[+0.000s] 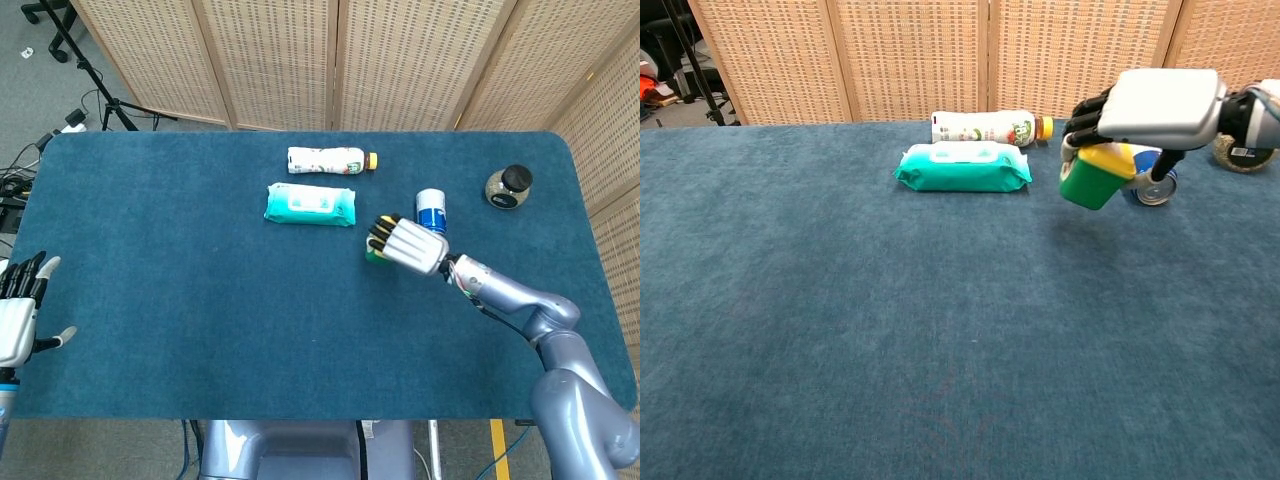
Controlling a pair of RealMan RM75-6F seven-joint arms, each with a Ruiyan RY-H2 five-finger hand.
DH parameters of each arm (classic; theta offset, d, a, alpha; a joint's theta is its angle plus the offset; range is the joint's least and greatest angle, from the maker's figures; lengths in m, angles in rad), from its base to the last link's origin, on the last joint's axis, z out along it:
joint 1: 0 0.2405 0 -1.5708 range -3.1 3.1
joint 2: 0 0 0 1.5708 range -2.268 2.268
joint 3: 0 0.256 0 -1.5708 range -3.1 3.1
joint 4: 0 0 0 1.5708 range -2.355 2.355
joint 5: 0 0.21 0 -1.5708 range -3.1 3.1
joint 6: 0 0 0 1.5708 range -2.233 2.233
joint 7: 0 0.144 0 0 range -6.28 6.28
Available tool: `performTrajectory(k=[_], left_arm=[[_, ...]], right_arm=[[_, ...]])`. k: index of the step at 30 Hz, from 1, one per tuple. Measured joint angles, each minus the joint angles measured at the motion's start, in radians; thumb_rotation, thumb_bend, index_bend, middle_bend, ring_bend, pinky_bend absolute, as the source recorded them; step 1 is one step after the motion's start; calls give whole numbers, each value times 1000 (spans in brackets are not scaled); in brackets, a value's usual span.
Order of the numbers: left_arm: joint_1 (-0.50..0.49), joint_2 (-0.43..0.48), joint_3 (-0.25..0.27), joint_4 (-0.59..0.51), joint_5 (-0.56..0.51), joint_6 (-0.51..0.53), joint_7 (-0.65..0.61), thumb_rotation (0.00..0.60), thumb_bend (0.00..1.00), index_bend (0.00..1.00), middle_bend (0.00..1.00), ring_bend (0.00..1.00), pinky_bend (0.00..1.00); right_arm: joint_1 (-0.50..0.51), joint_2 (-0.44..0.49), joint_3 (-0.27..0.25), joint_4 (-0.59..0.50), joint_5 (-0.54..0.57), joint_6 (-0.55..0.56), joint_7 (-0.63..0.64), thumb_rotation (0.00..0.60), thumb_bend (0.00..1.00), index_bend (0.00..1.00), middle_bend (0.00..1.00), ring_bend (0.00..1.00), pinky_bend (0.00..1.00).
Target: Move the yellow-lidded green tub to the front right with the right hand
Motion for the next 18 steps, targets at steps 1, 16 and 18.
performTrajectory(k=[1, 16, 18], left_arm=[[2, 3, 3, -2, 6, 3, -5, 600, 65, 0, 0, 0, 0], [19, 37, 26, -28, 64, 45, -57, 600, 65, 0, 0, 0, 0], [22, 40, 28, -29, 69, 50, -63, 600, 65, 0, 0, 0, 0]], right_arm=[[-6, 12, 6, -26, 10, -2, -14, 600, 906, 492, 413, 374, 485], [-138, 348, 131, -1012, 425, -198, -764, 600, 998, 507, 431, 374, 507], [-150, 390, 147, -1155, 569, -219, -937, 600, 1000, 507, 431, 373, 508]])
